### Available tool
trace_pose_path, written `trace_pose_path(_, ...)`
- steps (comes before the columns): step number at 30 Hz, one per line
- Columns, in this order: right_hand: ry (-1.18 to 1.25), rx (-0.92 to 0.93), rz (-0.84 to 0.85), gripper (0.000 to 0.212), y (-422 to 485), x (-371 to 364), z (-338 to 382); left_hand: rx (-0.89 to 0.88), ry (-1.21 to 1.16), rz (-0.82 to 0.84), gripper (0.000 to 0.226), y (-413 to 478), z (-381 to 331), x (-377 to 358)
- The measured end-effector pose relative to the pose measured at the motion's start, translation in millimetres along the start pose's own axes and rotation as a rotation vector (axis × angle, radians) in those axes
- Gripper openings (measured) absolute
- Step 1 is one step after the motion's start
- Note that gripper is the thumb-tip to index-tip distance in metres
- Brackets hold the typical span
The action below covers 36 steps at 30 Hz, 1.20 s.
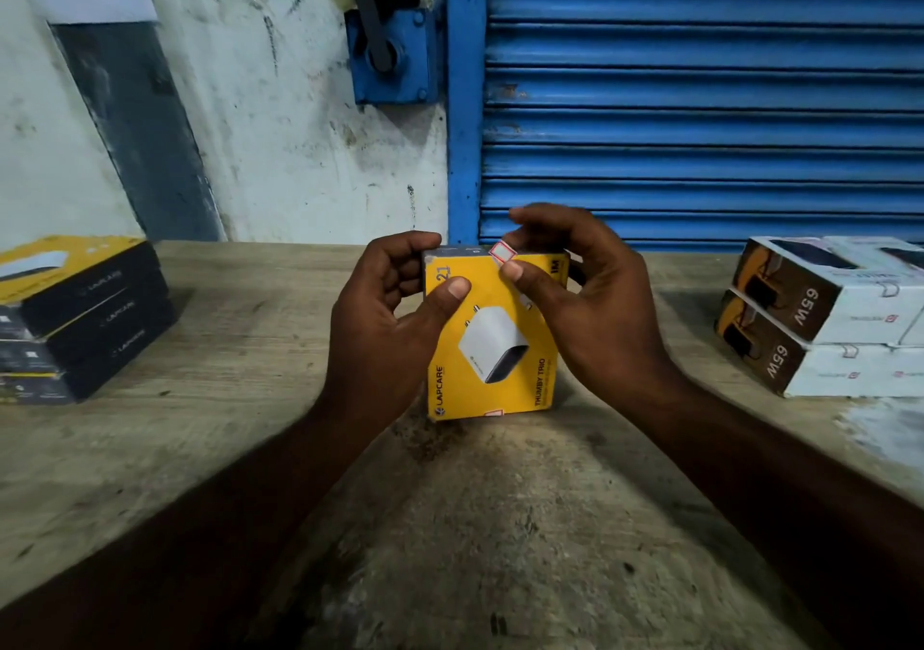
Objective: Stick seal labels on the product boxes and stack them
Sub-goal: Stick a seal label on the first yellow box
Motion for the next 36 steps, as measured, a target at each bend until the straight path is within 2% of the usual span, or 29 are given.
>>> trace_pose_path(2, -0.017, -0.019, 0.001, 0.033, 0.8, -0.6, -0.5, 0.003, -0.004, -0.003, 0.036, 0.3, 0.6, 0.4)
trace_pose_path(5, -0.112, -0.009, -0.013, 0.020, 0.9, -1.8, -4.3, -0.002, -0.003, -0.010, 0.038, -0.1, -0.2, 0.6)
trace_pose_path(9, -0.098, 0.005, -0.037, 0.009, 1.0, -1.4, -5.2, -0.010, 0.011, -0.004, 0.038, -0.7, -1.4, 0.1)
trace_pose_path(16, -0.037, 0.012, -0.037, 0.019, 0.3, -1.9, -2.9, -0.005, 0.005, -0.003, 0.038, -0.7, -1.7, 0.3)
trace_pose_path(29, 0.216, -0.030, -0.013, 0.019, 4.8, -4.5, 4.4, 0.092, -0.047, 0.010, 0.030, 0.8, 4.1, 0.9)
trace_pose_path(36, 0.086, -0.077, -0.046, 0.007, 1.7, -3.5, 2.9, 0.092, -0.032, -0.002, 0.032, -1.6, 2.0, 0.0)
Point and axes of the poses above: each hand's wrist, its own y-axis towards the middle knuckle, its own x-axis out of the back of the hand, z = x × y, the point moved 4 cm from there along y, towards the middle knuckle, and after that the axes turned 15 degrees about y, right-handed, at the moved point
